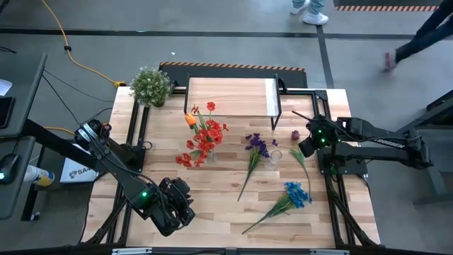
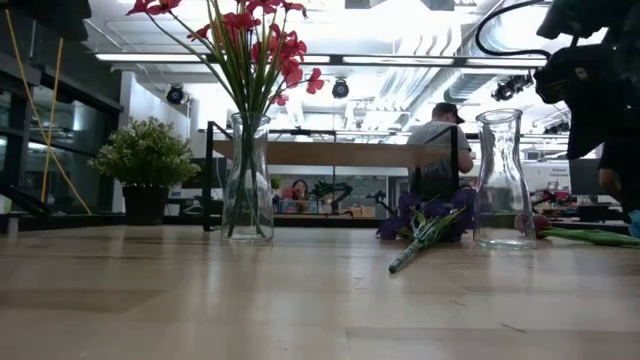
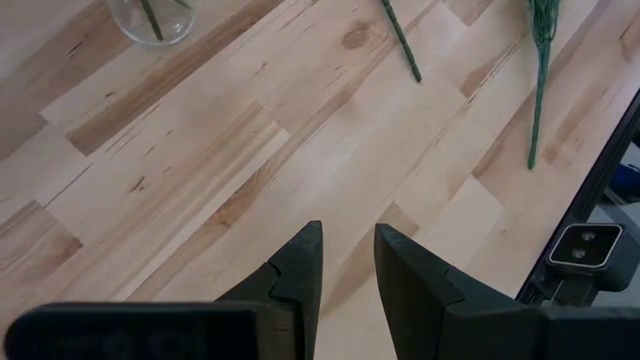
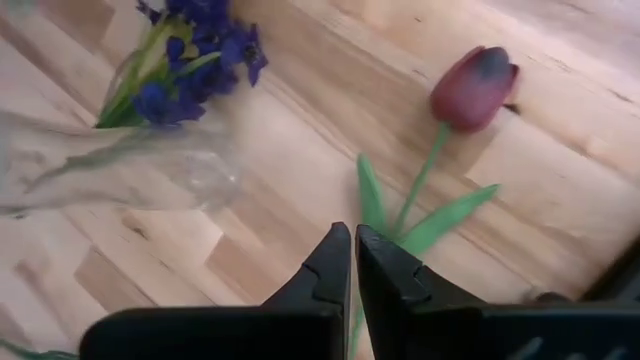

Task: Pick and place flowers into a vace then onto a shelf
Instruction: Put the red tulip into the right transparent vase

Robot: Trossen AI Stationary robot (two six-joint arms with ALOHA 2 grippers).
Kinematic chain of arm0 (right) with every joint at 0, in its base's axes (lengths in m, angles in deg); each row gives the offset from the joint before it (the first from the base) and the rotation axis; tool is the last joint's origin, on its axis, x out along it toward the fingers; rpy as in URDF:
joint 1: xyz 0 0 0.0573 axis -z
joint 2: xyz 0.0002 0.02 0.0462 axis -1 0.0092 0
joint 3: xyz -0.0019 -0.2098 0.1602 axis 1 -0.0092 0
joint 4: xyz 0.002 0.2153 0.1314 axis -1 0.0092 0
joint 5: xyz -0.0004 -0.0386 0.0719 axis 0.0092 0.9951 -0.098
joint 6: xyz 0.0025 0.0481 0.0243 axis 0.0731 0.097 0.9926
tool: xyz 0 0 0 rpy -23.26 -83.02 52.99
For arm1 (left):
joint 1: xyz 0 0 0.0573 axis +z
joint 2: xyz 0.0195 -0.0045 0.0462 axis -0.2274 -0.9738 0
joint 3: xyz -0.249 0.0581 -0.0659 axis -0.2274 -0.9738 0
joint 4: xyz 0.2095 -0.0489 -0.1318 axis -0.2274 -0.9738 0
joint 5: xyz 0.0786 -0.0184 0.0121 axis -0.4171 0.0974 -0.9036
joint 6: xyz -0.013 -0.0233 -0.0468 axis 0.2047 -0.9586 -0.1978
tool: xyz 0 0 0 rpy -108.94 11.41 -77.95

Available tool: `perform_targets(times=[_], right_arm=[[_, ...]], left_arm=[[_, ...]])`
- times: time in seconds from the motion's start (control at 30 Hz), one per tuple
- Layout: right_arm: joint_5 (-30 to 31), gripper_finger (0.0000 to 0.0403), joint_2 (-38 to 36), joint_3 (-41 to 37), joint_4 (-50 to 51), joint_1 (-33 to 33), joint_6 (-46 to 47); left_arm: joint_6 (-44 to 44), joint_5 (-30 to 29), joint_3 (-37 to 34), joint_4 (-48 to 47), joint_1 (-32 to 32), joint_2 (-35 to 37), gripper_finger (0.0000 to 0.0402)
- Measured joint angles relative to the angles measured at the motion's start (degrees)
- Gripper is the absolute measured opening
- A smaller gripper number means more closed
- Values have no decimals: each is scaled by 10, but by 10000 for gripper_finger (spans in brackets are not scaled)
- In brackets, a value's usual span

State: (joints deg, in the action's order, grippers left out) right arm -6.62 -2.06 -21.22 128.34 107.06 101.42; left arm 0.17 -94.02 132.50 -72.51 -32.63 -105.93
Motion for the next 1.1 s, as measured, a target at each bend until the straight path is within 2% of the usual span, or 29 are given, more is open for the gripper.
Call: perform_targets(times=[0.1, 0.37, 0.57, 0.77, 1.1], right_arm=[[2, 27, 0, 0, 12, 0, -16], [32, 120, 4, 0, 12, 0, -13], [30, 163, 32, 0, 4, 0, -10], [32, 171, 84, 0, 3, 0, -1], [66, 154, 169, 0, -17, 0, 18]], left_arm=[[0, 17, 0, 0, 0, 0, 129], [0, 28, 0, -8, 0, 0, 129], [-15, 28, 0, -25, 0, 0, 129], [-16, 28, 0, -29, 0, 0, 129], [-16, 27, 0, -31, 0, 0, 129]])
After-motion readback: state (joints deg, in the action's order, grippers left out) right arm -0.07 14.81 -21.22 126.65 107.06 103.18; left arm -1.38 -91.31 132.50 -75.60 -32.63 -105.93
